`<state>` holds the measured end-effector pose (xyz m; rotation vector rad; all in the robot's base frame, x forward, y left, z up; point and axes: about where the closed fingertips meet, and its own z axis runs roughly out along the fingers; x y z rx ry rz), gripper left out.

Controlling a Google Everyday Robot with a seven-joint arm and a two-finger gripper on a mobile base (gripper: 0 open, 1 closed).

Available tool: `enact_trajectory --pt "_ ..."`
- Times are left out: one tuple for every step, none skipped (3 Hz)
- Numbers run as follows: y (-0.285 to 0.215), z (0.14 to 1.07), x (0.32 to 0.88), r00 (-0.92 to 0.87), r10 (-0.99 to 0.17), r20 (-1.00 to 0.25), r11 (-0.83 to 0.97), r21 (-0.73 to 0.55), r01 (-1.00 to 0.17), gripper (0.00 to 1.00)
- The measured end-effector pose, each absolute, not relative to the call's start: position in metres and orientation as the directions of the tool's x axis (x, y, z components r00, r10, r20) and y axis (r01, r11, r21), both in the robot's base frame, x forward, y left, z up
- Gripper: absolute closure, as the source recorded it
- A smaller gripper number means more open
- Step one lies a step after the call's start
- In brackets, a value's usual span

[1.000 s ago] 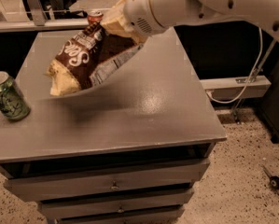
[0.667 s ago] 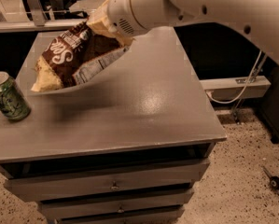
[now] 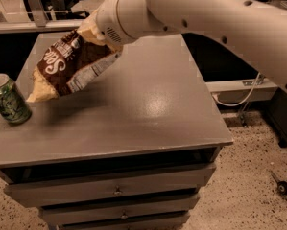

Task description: Move brown chip bag near green can

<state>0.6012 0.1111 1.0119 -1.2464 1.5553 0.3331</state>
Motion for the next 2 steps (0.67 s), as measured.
enact_trajectory --pt "0.126 1.0 0.601 0.096 -0.514 -0.852 0.415 -0.345 -0.842 0.66" --pt "0.136 0.991 0.6 0.082 -0.501 -0.861 0.415 -0.323 -0.851 0.41"
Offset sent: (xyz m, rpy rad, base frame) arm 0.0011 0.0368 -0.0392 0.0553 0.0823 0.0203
